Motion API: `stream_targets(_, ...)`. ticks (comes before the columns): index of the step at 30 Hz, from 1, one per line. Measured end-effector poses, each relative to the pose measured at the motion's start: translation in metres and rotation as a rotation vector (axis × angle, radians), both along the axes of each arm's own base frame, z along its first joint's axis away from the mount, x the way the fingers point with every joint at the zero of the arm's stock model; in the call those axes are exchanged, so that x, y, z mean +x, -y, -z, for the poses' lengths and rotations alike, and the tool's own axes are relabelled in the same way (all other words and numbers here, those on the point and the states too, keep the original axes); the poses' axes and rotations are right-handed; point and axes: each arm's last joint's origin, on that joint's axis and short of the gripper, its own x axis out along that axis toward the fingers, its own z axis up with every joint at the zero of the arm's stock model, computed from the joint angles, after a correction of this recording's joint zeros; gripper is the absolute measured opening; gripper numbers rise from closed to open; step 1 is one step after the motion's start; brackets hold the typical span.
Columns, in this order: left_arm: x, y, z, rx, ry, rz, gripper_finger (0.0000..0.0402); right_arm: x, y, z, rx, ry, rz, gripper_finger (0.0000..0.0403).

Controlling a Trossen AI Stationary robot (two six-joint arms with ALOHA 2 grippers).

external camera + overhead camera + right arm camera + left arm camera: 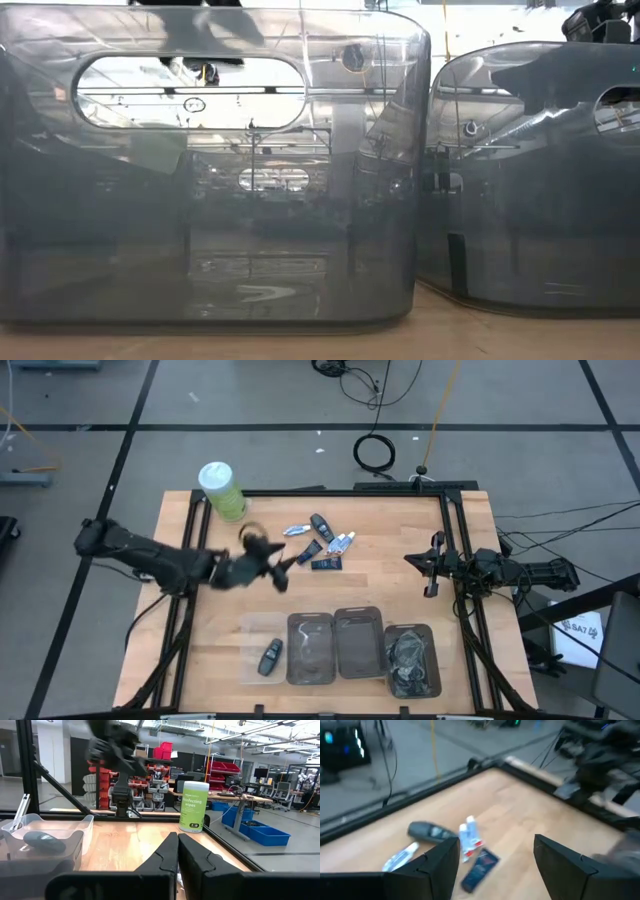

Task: Pick & Place Travel size toiletries
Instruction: Put the left white toothpaste into the middle black bin

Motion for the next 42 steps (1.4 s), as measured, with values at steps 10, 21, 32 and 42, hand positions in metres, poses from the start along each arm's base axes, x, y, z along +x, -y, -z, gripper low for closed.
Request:
stream_targets(10, 0.006, -0.131, 0.044, -0.126, -0.299, -0.093, 0.0251, 0.000, 0.000, 0.000, 0.000, 0.000, 0.000, 0.0004)
stream_targets(21, 0.029, -0.168, 0.111, -0.137, -0.495, -0.031, 0.0279, 0.000, 0.000, 0.000, 0.000, 0.000, 0.000, 0.0004)
stream_targets(32, 0.034, -0.179, 0.146, -0.055, -0.652, -0.010, 0.0287, 0.000, 0.000, 0.000, 0.000, 0.000, 0.000, 0.0004)
stream_targets(42, 0.035, -0.188, 0.165, -0.094, -0.674, 0.018, 0.0233, 0.000, 0.000, 0.000, 0.000, 0.000, 0.000, 0.0004)
